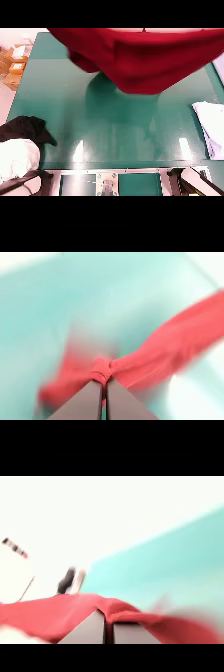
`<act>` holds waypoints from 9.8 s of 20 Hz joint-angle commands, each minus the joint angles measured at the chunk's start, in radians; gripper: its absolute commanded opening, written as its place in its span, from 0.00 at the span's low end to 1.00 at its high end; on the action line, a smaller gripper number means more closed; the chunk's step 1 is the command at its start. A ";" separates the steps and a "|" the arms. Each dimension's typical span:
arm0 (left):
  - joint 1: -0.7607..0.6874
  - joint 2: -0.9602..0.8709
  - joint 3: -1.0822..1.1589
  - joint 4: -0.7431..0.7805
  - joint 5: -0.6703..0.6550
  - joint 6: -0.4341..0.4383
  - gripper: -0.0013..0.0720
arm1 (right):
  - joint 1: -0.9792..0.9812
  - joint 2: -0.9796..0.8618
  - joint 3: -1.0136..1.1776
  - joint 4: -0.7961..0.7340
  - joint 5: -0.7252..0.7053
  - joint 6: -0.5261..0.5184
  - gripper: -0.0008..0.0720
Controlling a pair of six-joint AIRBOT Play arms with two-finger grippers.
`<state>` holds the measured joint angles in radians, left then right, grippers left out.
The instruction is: Fold the shirts.
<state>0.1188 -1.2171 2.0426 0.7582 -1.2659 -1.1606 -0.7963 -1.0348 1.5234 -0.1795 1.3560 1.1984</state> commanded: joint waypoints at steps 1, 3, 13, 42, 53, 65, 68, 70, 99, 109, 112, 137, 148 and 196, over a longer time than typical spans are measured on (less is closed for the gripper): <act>0.000 0.269 0.059 0.028 0.296 -0.056 0.05 | -0.101 0.138 0.309 0.086 -0.201 0.060 0.03; 0.000 0.369 0.059 0.093 0.326 -0.091 0.05 | -0.205 0.192 0.389 0.085 -0.234 0.068 0.03; 0.000 0.385 -0.144 0.324 0.195 -0.195 0.05 | -0.149 0.223 0.219 -0.112 -0.113 0.035 0.03; 0.045 -0.578 -0.363 0.204 0.095 -0.018 0.05 | 0.396 -0.839 0.198 -0.884 0.089 0.232 0.03; 0.034 -0.619 -0.366 0.305 -0.037 -0.063 0.05 | 0.443 -0.714 -0.140 -0.967 0.028 0.242 0.03; 0.101 -0.533 -0.407 0.312 -0.481 -0.272 0.79 | 0.391 -0.442 -0.297 -0.993 0.150 0.309 0.45; 0.122 -0.335 -0.680 0.365 -0.429 -0.228 0.79 | 0.345 -0.242 -0.600 -0.992 0.070 0.310 0.45; 0.130 -0.170 -0.908 0.396 -0.341 -0.218 0.80 | 0.301 -0.098 -0.798 -0.991 0.024 0.329 0.45; 0.127 0.349 -1.588 -0.082 0.070 -0.053 0.05 | 0.236 0.256 -1.106 -0.831 -0.278 0.339 0.03; 0.127 0.503 -1.411 -0.080 -0.029 -0.166 0.05 | 0.239 0.251 -0.909 -0.834 -0.151 0.360 0.03; 0.127 0.431 -1.266 -0.078 0.008 -0.143 0.05 | 0.240 0.171 -0.792 -0.765 -0.165 0.360 0.03; 0.067 -0.518 -0.449 -0.167 0.167 -0.018 0.88 | 0.296 -0.724 0.048 -0.739 -0.095 0.188 0.68; 0.067 -0.518 -0.439 -0.160 -0.019 -0.047 0.05 | 0.308 -0.941 -0.023 -0.621 -0.001 0.019 0.71; 0.014 -0.515 -0.155 0.145 -0.343 -0.127 0.05 | 1.513 -0.965 0.196 -0.334 -1.033 0.223 0.68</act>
<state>0.1009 -1.7397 1.8862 0.8879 -1.5906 -1.3148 0.5877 -1.8790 1.7203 -0.5041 0.6659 1.4315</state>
